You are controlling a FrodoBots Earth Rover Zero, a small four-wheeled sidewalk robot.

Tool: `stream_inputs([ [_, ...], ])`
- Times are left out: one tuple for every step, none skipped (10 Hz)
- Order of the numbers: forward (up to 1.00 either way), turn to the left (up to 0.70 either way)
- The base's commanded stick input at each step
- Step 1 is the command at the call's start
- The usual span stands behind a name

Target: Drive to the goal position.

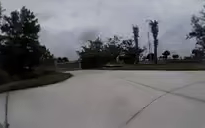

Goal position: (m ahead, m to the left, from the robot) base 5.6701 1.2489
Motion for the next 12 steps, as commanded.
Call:
stream_inputs([
  [0.85, 0.0],
  [0.85, 0.0],
  [0.85, 0.0],
  [0.85, 0.0],
  [0.85, 0.0],
  [0.85, 0.0],
  [0.85, 0.0],
  [0.85, 0.0],
  [0.85, 0.0],
  [0.85, 0.0],
  [0.85, 0.0],
  [0.85, 0.0],
])
